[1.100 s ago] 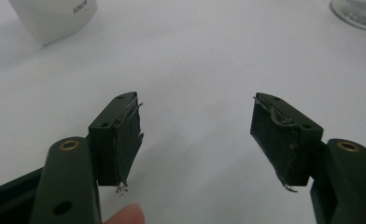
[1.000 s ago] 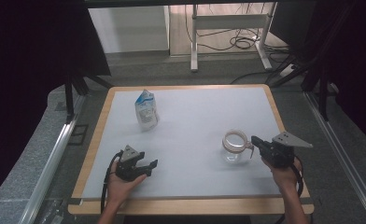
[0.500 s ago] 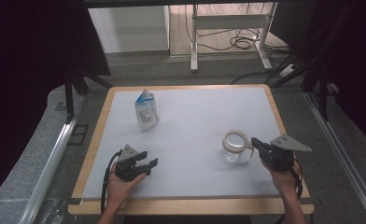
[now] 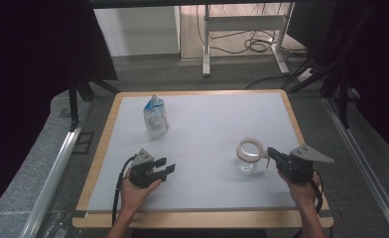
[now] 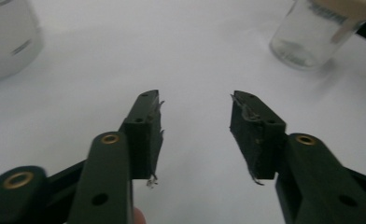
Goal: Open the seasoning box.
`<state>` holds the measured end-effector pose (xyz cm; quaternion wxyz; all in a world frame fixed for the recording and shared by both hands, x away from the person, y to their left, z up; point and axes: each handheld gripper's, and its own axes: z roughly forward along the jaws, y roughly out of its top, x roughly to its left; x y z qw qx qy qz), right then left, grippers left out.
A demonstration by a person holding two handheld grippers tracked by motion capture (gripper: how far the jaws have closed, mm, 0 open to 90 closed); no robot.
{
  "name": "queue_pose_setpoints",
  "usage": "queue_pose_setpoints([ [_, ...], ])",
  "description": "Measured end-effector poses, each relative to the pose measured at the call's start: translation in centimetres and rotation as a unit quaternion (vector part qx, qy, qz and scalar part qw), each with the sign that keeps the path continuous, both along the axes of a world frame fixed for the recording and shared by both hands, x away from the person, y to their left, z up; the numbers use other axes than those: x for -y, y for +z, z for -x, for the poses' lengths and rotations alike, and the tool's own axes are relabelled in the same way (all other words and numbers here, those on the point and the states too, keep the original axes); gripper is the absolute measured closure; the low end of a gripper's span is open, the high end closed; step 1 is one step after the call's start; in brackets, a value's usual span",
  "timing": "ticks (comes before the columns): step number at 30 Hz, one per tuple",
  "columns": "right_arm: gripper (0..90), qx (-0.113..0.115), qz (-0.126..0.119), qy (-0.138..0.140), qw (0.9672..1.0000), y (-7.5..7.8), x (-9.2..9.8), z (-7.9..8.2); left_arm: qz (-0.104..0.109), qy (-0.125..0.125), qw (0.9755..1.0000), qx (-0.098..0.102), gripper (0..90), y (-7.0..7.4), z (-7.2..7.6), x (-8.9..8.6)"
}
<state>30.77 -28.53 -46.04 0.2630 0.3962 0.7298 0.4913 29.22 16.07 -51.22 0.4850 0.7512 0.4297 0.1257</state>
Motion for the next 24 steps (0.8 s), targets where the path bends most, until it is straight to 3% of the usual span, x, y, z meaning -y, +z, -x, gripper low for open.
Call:
queue_pose_setpoints([
  [8,90.0,0.002,-0.002,0.001,1.0,-0.1,0.0,0.0,0.0,-0.049,0.9987,0.01,66.1,1.6,-2.1,4.5],
  [9,90.0,0.003,-0.002,0.0,1.0,-0.1,0.0,0.0,0.0,-0.054,0.9985,0.011,71.0,1.7,-2.4,5.0],
  [15,90.0,0.006,-0.003,-0.003,1.0,-0.4,0.1,0.0,-0.004,-0.091,0.9958,0.008,82.1,2.5,-4.1,8.0],
  [24,90.0,0.005,-0.005,0.0,1.0,-0.5,0.2,0.0,0.003,-0.146,0.9889,0.028,89.6,4.4,-6.0,14.0],
])
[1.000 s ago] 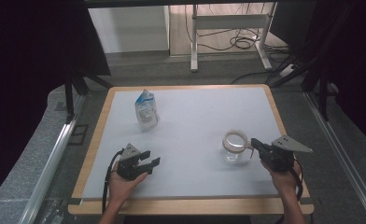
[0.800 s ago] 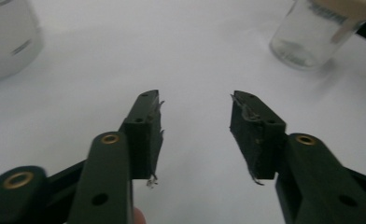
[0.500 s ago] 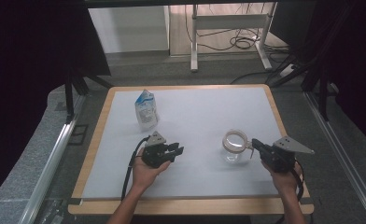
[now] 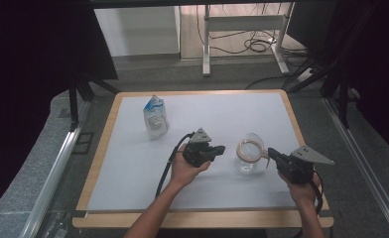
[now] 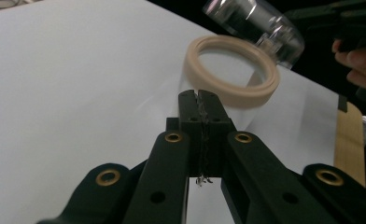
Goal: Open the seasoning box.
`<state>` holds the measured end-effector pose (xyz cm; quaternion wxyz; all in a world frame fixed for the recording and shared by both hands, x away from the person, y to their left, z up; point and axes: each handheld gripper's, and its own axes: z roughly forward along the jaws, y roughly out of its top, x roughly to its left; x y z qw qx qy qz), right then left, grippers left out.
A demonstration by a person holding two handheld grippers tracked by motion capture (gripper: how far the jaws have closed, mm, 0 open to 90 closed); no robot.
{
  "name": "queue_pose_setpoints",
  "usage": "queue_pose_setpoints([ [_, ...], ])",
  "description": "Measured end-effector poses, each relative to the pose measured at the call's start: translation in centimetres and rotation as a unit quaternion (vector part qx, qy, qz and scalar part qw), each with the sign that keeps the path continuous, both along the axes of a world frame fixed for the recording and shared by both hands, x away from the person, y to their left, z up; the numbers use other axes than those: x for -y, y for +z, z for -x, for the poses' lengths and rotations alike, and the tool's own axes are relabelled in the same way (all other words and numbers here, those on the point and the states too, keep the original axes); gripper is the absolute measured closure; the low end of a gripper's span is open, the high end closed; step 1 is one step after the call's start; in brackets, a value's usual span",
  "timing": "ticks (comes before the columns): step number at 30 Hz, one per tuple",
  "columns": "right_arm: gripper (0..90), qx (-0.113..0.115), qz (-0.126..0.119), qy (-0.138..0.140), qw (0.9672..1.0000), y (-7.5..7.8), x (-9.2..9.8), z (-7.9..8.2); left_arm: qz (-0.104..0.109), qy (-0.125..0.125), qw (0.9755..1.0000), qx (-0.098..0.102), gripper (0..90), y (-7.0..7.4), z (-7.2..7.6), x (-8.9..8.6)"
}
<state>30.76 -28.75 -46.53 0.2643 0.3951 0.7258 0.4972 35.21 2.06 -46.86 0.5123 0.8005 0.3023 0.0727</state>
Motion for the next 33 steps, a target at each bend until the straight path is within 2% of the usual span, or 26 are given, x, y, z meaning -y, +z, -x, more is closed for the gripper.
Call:
queue_pose_setpoints([
  [6,90.0,0.001,0.0,0.001,1.0,0.0,0.0,0.0,-0.006,-0.02,0.9998,0.0,90.0,0.6,-0.5,2.2],
  [19,90.0,-0.001,-0.008,0.003,1.0,-0.1,0.1,0.1,-0.01,-0.038,0.9992,-0.001,90.0,0.9,-0.7,4.2],
  [26,90.0,-0.006,-0.021,0.007,0.9997,-0.2,0.2,1.2,-0.019,-0.046,0.9988,-0.002,90.0,1.3,-0.9,4.6],
  [30,89.9,-0.019,-0.021,0.018,0.9994,-1.1,0.2,2.3,-0.021,-0.047,0.9987,0.001,90.0,1.8,-0.9,4.8],
  [33,89.9,-0.038,-0.02,0.03,0.9986,-2.6,0.4,2.8,-0.019,-0.049,0.9986,0.002,90.0,2.1,-0.8,5.1],
])
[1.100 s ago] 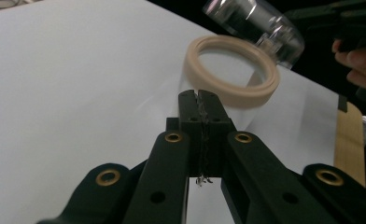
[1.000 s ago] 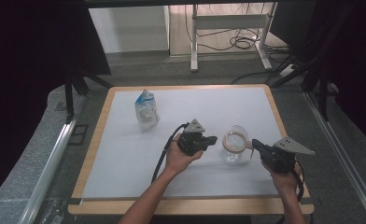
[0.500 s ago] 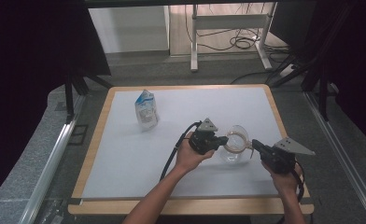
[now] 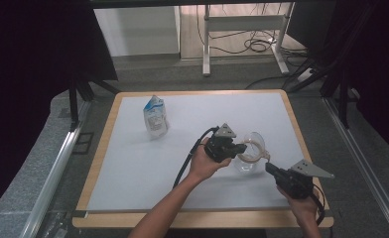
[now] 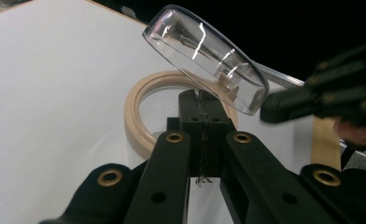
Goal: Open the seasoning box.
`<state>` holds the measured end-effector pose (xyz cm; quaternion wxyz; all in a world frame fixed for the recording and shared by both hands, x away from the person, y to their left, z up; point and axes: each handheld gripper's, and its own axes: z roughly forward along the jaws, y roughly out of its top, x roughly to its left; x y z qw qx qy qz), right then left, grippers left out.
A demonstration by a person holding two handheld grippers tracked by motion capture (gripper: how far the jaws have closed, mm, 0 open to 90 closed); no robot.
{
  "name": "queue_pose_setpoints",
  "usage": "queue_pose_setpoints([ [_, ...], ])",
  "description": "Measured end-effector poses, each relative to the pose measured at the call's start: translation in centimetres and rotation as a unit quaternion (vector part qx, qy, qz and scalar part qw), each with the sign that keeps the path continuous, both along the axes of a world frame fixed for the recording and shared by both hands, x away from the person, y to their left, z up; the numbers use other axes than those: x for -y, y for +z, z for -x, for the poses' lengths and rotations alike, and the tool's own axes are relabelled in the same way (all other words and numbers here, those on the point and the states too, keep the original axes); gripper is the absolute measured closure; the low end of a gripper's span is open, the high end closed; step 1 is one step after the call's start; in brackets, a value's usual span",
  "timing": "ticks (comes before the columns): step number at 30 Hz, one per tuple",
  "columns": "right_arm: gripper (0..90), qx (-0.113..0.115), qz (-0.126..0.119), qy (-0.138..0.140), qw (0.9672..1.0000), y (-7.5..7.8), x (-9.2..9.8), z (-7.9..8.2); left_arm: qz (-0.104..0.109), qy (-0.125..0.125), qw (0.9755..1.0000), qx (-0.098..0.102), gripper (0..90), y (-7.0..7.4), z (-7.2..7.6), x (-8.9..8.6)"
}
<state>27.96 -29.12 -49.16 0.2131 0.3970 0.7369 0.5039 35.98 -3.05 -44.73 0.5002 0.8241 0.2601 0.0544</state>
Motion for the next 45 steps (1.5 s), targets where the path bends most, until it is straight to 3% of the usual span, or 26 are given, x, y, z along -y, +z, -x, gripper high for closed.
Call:
queue_pose_setpoints([
  [4,87.7,-0.023,-0.001,0.016,0.9996,-1.8,0.1,0.0,-0.001,-0.003,1.0,0.004,90.0,0.4,0.2,0.3],
  [8,77.0,-0.035,0.01,0.037,0.9986,-2.7,-0.7,0.0,-0.004,-0.009,0.9999,0.009,90.0,0.9,0.3,0.9],
  [12,64.9,-0.036,0.023,0.054,0.9977,-3.2,-1.8,-0.1,-0.001,-0.011,0.9999,0.009,90.0,1.0,0.5,1.2],
  [18,55.3,-0.037,0.043,0.06,0.9966,-3.5,-2.8,0.0,0.0,-0.016,0.9998,0.01,90.0,1.6,0.8,1.9],
  [34,51.8,-0.041,0.048,0.058,0.9963,-3.9,-3.1,-0.1,-0.013,-0.047,0.9985,0.026,89.9,2.8,1.7,4.9],
  [40,51.6,-0.043,0.05,0.058,0.9961,-3.9,-3.1,-0.1,0.003,-0.038,0.999,0.022,88.4,2.8,1.6,3.8],
  [45,51.4,-0.043,0.049,0.066,0.9957,-3.8,-3.5,0.1,0.016,-0.024,0.9994,0.019,80.7,2.7,1.8,1.1],
])
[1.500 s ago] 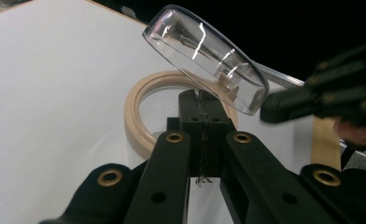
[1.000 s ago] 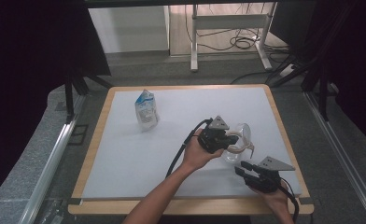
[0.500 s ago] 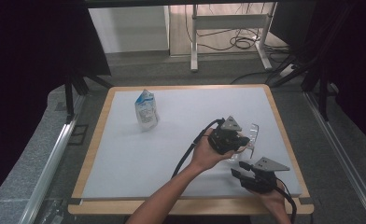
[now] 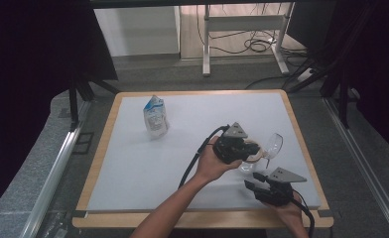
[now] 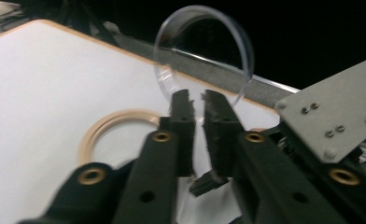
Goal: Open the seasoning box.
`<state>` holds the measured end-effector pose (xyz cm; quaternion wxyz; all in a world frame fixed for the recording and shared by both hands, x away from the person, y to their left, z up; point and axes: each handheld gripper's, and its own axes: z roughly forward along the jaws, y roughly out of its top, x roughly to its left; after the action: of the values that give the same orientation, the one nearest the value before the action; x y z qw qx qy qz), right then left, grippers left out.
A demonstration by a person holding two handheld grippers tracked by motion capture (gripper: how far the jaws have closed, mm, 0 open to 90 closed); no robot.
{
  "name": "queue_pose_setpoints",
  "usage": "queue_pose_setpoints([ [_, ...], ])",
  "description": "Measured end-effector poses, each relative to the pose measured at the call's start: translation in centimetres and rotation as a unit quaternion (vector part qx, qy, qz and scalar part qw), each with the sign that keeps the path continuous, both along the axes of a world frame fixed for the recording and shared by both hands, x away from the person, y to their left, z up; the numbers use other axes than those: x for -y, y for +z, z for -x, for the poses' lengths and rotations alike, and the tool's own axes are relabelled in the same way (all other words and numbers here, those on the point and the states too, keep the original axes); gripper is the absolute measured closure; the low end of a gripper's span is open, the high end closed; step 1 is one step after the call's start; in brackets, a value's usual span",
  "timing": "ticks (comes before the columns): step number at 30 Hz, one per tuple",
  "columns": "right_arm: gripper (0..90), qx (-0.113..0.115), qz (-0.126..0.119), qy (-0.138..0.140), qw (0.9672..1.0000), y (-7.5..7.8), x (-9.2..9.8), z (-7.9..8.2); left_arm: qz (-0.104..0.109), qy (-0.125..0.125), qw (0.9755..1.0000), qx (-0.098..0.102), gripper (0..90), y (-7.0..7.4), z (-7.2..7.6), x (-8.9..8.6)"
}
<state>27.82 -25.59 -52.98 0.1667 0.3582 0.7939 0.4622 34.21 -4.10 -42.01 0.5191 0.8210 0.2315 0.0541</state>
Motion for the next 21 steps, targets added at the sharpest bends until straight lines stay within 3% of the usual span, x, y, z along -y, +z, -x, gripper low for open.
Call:
queue_pose_setpoints([
  [3,45.7,0.01,0.004,-0.003,0.9999,0.1,-0.6,0.3,0.0,0.015,0.9999,0.002,76.0,-0.3,0.3,-1.9],
  [9,40.6,0.023,-0.003,0.005,0.9997,0.4,-1.5,0.8,0.0,0.051,0.9987,0.004,55.7,-1.3,1.1,-5.5],
  [19,33.3,0.018,-0.001,0.022,0.9996,0.5,-3.8,0.9,-0.009,0.09,0.9959,-0.009,30.5,-3.7,1.8,-10.3],
  [21,32.4,0.017,-0.002,0.024,0.9996,0.4,-4.2,0.8,-0.004,0.096,0.9953,-0.014,30.2,-4.4,2.2,-11.3],
])
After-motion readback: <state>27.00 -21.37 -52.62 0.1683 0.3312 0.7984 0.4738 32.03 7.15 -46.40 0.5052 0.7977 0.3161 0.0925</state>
